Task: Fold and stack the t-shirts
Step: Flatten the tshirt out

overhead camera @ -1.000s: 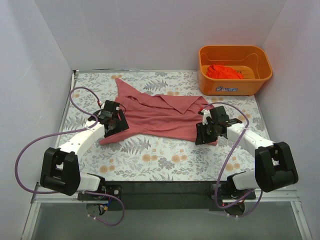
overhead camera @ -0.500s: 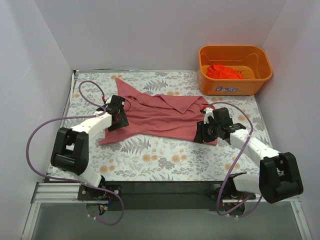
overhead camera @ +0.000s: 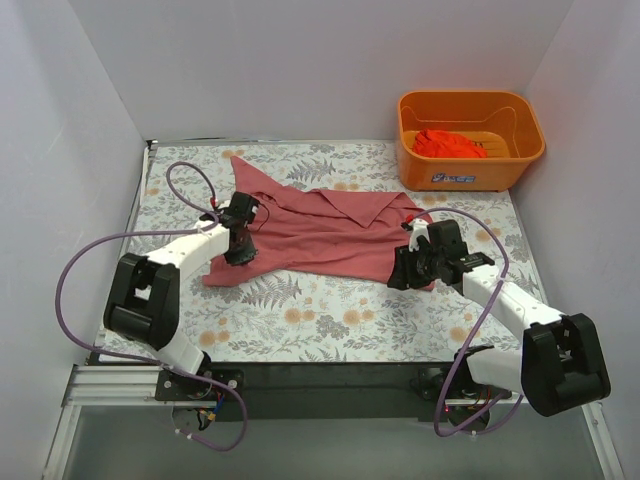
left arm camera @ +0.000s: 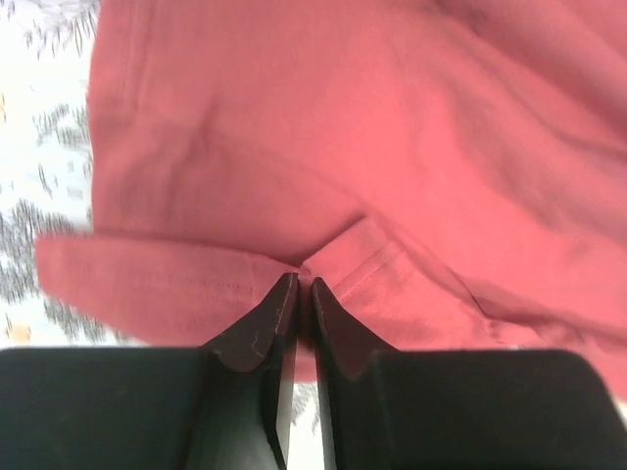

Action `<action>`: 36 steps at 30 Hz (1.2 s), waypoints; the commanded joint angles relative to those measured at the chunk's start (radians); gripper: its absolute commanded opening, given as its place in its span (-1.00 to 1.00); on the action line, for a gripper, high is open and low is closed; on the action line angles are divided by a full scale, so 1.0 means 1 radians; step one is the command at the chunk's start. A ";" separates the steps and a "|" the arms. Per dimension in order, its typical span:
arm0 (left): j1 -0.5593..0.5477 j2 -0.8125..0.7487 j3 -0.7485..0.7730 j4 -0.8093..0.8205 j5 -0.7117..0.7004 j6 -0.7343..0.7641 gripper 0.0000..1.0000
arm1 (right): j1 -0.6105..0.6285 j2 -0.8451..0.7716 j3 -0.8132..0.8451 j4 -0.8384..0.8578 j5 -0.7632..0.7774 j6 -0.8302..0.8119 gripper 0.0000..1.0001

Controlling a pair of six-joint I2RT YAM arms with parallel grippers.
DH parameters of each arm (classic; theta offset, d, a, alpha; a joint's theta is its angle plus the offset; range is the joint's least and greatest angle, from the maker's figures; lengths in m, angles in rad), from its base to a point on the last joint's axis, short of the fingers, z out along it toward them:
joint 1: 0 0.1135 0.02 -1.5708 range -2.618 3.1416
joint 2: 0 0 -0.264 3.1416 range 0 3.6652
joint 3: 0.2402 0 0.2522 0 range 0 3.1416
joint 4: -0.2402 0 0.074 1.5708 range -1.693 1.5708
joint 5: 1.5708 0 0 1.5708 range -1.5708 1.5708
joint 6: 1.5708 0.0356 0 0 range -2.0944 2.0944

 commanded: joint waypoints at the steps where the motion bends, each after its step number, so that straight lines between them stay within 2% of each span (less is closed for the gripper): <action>1: -0.061 -0.145 0.040 -0.138 -0.013 -0.102 -0.83 | 0.004 -0.033 0.000 0.037 -0.006 0.001 -0.04; 6: -0.141 -0.245 -0.055 -0.189 0.061 -0.264 -0.84 | 0.004 -0.033 -0.003 0.040 -0.016 0.006 -0.04; 10: -0.249 -0.336 -0.163 -0.184 0.129 -0.407 -0.65 | 0.004 -0.045 -0.014 0.040 -0.016 0.006 -0.04; 13: -0.303 -0.416 -0.220 -0.181 0.178 -0.488 -0.61 | 0.004 -0.057 -0.017 0.040 -0.015 0.006 -0.04; 17: -0.340 -0.498 -0.267 -0.178 0.204 -0.533 -0.40 | 0.004 -0.056 -0.017 0.042 -0.012 0.006 -0.04; 18: -0.340 -0.509 -0.267 -0.187 0.187 -0.533 -0.26 | 0.004 -0.056 -0.018 0.042 -0.013 0.007 -0.04; 20: -0.340 -0.529 -0.240 -0.230 0.140 -0.535 -0.09 | 0.004 -0.059 -0.015 0.042 -0.016 0.009 -0.04; 21: -0.339 -0.532 -0.224 -0.244 0.060 -0.533 -0.01 | 0.004 -0.057 -0.012 0.040 -0.018 0.009 -0.04; 22: -0.333 -0.528 -0.188 -0.259 0.020 -0.522 0.06 | 0.004 -0.059 -0.012 0.042 -0.019 0.010 -0.04; 24: -0.305 -0.493 -0.152 -0.269 -0.049 -0.480 0.07 | 0.004 -0.056 -0.011 0.042 -0.022 0.009 -0.04; 27: -0.209 -0.405 -0.102 -0.218 -0.074 -0.360 0.08 | 0.004 -0.051 -0.014 0.044 -0.035 0.010 -0.04; 29: -0.106 -0.358 -0.088 -0.154 -0.057 -0.265 0.08 | 0.004 -0.056 -0.020 0.047 -0.041 0.013 -0.04; 31: -0.032 -0.295 -0.076 -0.125 -0.072 -0.223 0.02 | 0.004 -0.067 -0.028 0.047 -0.042 0.015 -0.04; 36: 0.014 -0.190 -0.069 -0.097 -0.077 -0.177 -0.05 | 0.004 -0.091 -0.041 0.047 -0.047 0.018 -0.04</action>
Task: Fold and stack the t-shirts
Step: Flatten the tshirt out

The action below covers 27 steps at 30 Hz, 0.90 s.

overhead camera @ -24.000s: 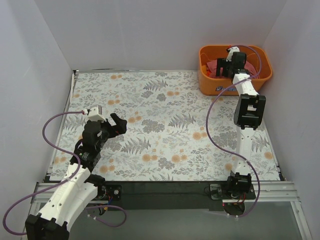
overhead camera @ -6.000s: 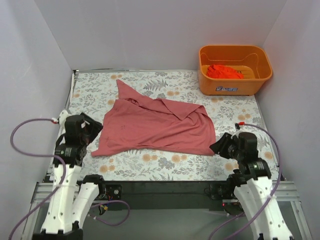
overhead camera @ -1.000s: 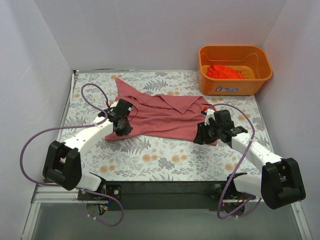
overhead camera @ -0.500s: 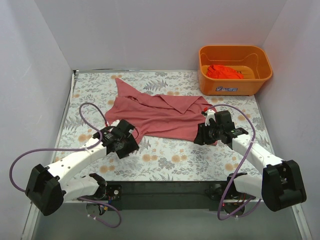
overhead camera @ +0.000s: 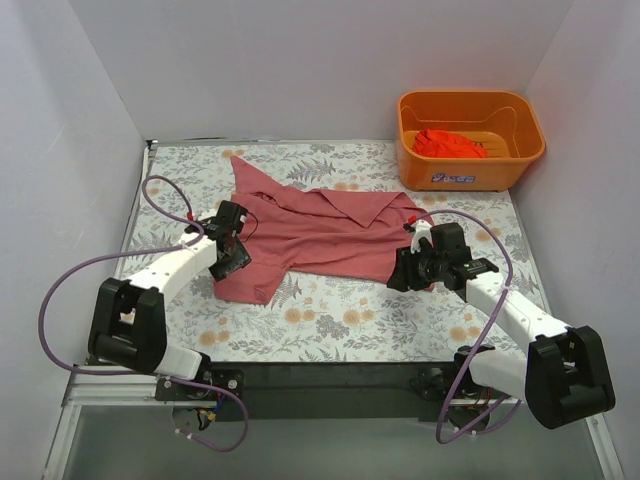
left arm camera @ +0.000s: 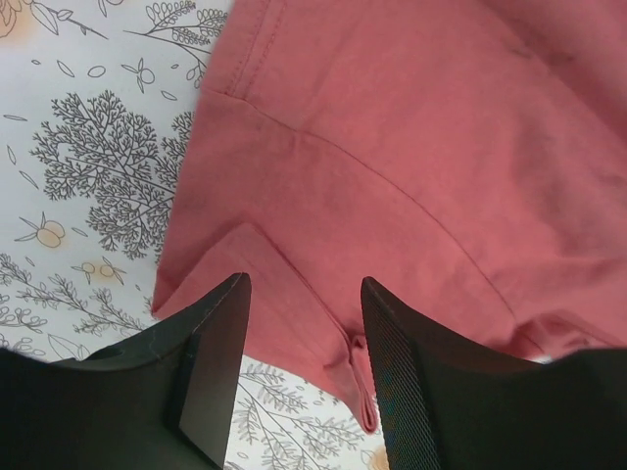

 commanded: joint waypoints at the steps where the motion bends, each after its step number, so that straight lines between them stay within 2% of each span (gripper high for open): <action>1: 0.015 0.027 0.010 0.033 -0.034 0.065 -0.05 | 0.004 -0.028 -0.012 0.021 -0.025 0.011 -0.04; 7: 0.053 0.012 -0.088 0.088 -0.048 0.061 -0.05 | 0.004 -0.011 -0.026 0.034 -0.043 0.009 -0.04; 13: 0.067 0.027 -0.097 0.133 -0.072 0.104 -0.03 | 0.004 0.002 -0.026 0.041 -0.054 0.011 -0.04; 18: 0.072 0.062 -0.091 0.108 -0.036 0.110 -0.02 | 0.004 -0.001 -0.029 0.041 -0.055 0.011 -0.04; 25: 0.072 -0.046 -0.125 0.016 0.064 0.088 -0.03 | 0.004 0.007 -0.027 0.043 -0.055 0.011 -0.04; 27: 0.072 -0.086 -0.144 0.008 0.084 0.056 -0.10 | 0.004 0.010 -0.026 0.043 -0.059 0.011 -0.04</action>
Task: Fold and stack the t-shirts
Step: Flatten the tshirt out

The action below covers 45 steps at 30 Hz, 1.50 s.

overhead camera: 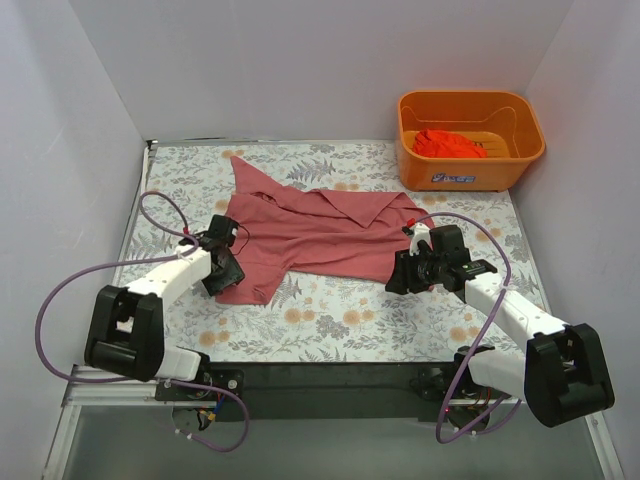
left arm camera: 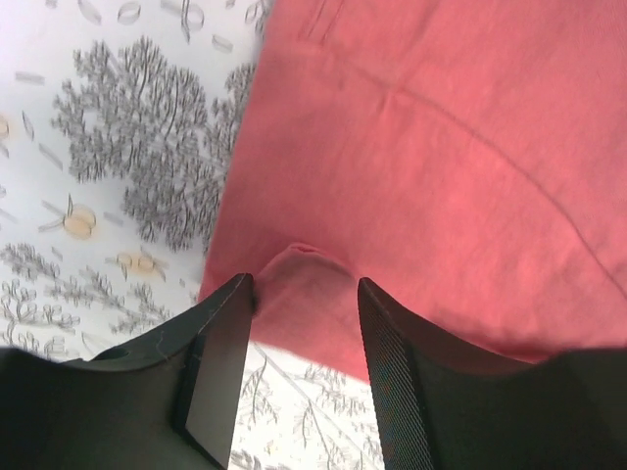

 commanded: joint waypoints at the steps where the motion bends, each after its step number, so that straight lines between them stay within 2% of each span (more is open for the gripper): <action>1: 0.004 -0.118 -0.025 -0.039 0.057 -0.030 -0.11 | 0.004 0.009 -0.005 0.035 -0.025 0.008 -0.04; 7: 0.004 -0.132 -0.011 -0.091 0.163 -0.038 -0.12 | 0.004 -0.002 -0.003 0.032 -0.023 0.011 -0.04; 14: 0.004 -0.164 -0.096 -0.077 0.197 -0.064 -0.12 | 0.002 0.007 -0.006 0.036 -0.028 0.015 -0.04; 20: 0.004 -0.204 -0.107 -0.091 0.249 -0.058 -0.13 | 0.004 -0.002 -0.011 0.036 -0.028 0.015 -0.04; 29: 0.004 -0.274 -0.022 -0.150 0.240 -0.041 -0.05 | 0.004 -0.008 -0.006 0.033 -0.016 0.014 -0.04; 33: 0.004 -0.304 0.056 -0.140 0.133 -0.064 -0.04 | 0.004 0.002 0.024 0.033 0.033 0.012 -0.04; 36: 0.007 -0.267 0.101 -0.111 0.012 -0.059 -0.06 | 0.002 0.018 0.049 0.035 0.049 0.011 -0.04; 38: 0.021 -0.177 0.119 -0.060 -0.054 -0.027 -0.12 | 0.004 0.036 0.063 0.035 0.047 0.009 -0.04; 41: 0.041 -0.026 0.141 -0.045 -0.055 0.001 -0.13 | 0.004 0.041 0.063 0.036 0.033 0.011 -0.04; 45: 0.056 0.052 0.085 -0.005 -0.061 -0.019 -0.16 | 0.004 0.032 0.044 0.044 0.016 0.017 -0.04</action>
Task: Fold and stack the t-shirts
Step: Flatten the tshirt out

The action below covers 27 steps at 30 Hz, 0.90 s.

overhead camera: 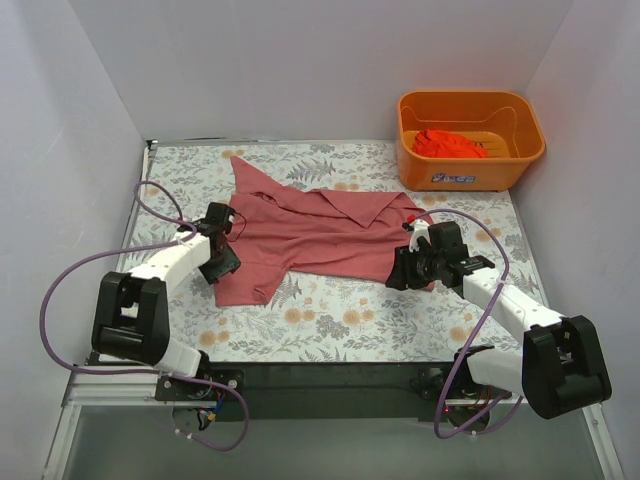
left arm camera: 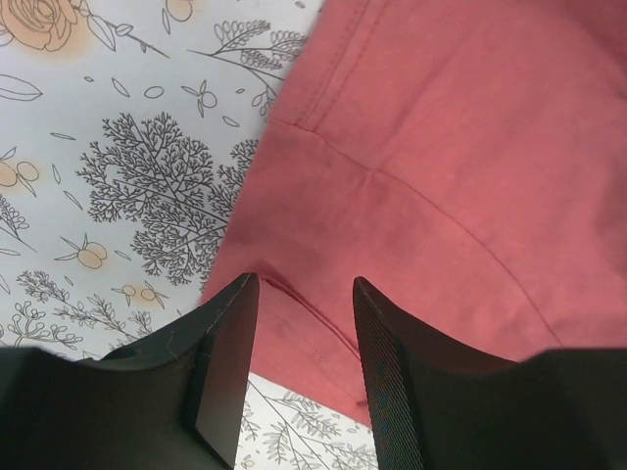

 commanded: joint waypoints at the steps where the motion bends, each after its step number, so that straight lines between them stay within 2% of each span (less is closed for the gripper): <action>1: 0.016 0.036 -0.039 0.039 -0.049 -0.006 -0.17 | 0.004 -0.006 0.016 0.037 -0.024 -0.002 -0.04; 11: 0.016 0.041 -0.093 0.030 0.017 -0.001 -0.18 | 0.004 0.005 -0.001 0.048 -0.029 -0.007 -0.04; 18: 0.016 -0.054 -0.120 -0.012 0.060 -0.010 -0.22 | 0.004 0.002 -0.009 0.049 -0.033 -0.008 -0.04; 27: 0.016 -0.091 -0.166 -0.013 0.198 -0.007 -0.28 | 0.004 0.017 0.008 0.057 -0.065 -0.008 -0.04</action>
